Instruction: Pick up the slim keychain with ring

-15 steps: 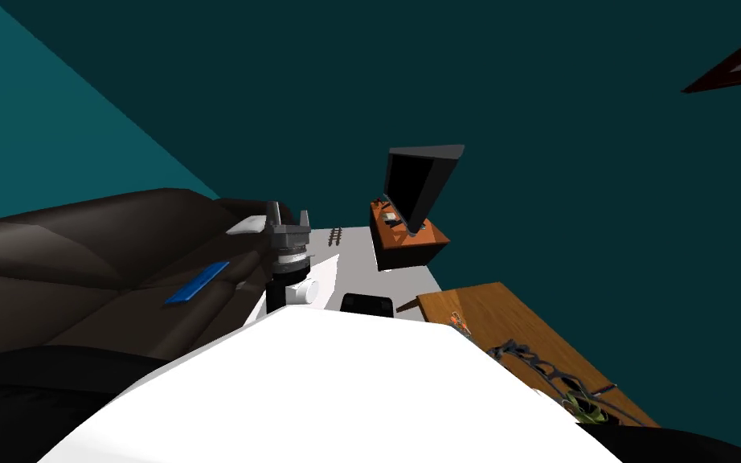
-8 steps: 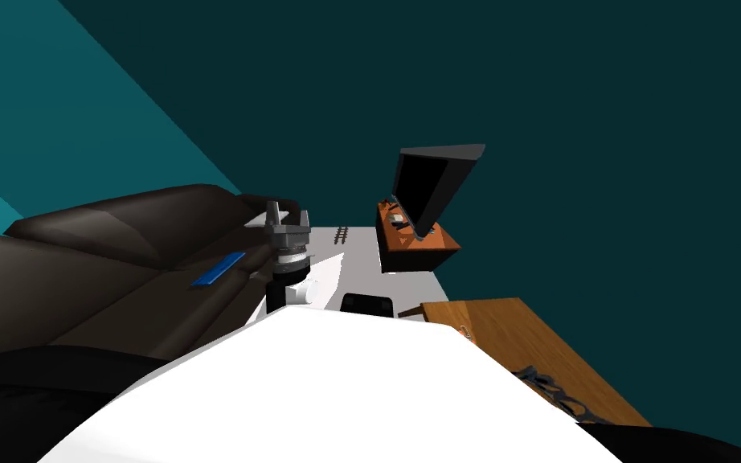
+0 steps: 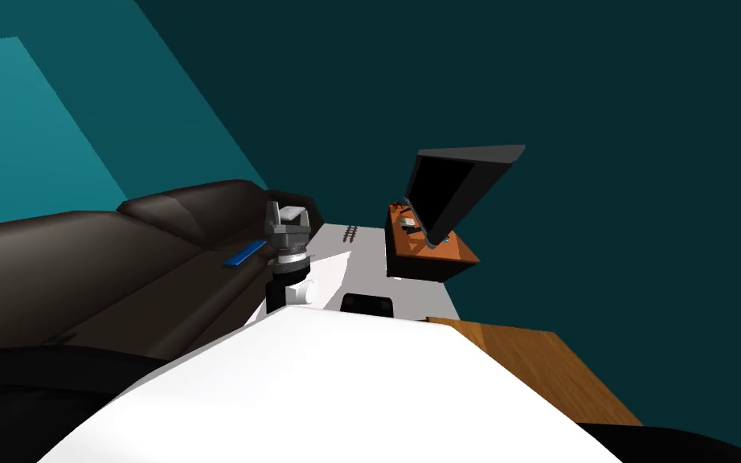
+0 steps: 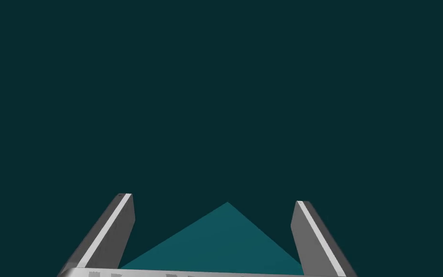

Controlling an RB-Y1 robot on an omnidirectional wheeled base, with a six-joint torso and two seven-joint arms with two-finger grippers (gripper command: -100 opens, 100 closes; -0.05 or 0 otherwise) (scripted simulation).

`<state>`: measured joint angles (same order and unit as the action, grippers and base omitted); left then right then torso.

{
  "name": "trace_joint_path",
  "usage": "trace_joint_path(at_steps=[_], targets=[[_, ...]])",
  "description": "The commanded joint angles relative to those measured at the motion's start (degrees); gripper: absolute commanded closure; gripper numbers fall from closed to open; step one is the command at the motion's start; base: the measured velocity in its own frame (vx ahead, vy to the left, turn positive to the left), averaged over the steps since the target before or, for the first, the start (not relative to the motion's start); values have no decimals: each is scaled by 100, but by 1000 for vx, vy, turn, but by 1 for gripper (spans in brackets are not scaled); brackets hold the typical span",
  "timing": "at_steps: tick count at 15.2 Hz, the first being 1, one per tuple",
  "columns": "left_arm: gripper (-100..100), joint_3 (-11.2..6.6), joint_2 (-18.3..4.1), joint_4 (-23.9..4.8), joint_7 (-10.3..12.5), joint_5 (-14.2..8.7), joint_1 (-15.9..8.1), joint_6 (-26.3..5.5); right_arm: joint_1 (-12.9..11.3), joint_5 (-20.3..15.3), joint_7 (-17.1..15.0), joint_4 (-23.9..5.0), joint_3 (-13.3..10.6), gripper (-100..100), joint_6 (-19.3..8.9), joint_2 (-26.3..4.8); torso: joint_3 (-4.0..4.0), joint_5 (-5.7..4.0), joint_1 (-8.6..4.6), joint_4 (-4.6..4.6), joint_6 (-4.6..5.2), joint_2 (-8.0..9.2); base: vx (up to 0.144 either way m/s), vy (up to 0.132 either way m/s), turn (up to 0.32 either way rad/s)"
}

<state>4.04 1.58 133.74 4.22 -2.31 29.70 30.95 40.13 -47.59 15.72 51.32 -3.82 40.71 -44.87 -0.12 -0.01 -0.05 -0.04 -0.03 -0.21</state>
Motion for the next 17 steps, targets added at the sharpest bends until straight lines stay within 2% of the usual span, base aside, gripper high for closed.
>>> trace_joint_path(at_steps=[1, 3, 4, 5, 6, 8, 10, 14, 17], targets=[[0, 0, 0, 0, 0, 0, 0, 0, 36, -88, 65, -242, -2, -100, 17, -38, 0, 0, 0, 0, 0, 0, 28, -20, 225], [0, 0, 0, 0, 0, 0, 1, 0, 36, -88, 65, -242, -2, -100, 17, -38, 2, 1, 4, 1, 5, 5, 13, -14, 33], [0, 0, 0, 0, 0, 0, 1, 0, 50, -213, 123, -469, -28, -100, 18, -69, 5, 2, 8, 1, 7, 9, 10, -4, 236], [0, 0, 0, 0, 0, 0, 0, 0, 50, -213, 123, -472, -28, -100, 18, -69, 5, 4, 10, 2, 0, 10, 14, -13, 263], [0, 0, 0, 0, 0, 0, 0, 0, 61, -330, 176, -665, -55, -100, 18, -88, 5, 2, 8, 2, 0, 8, 19, -21, 283], [0, 0, 0, 0, 0, 0, 0, 0, 61, -330, 176, -713, -55, -100, 18, -88, 3, 2, 3, 1, 4, 6, 23, -28, 128], [0, 0, 0, 0, 0, 0, 0, 0, 69, -438, 224, -922, -84, -100, 18, -97, 4, 2, 4, 1, 3, 7, 19, -22, 170], [0, 0, 0, 0, 0, 0, 0, 0, 73, -775, 366, -1555, -200, -100, 12, -37, 0, 1, -3, 0, -2, 0, 30, -37, 329], [0, -1, 0, 0, 0, 0, 0, 0, 64, -915, 421, -1810, -265, -100, 8, 41, 0, -2, -6, 0, 2, 0, 28, -46, 200]])
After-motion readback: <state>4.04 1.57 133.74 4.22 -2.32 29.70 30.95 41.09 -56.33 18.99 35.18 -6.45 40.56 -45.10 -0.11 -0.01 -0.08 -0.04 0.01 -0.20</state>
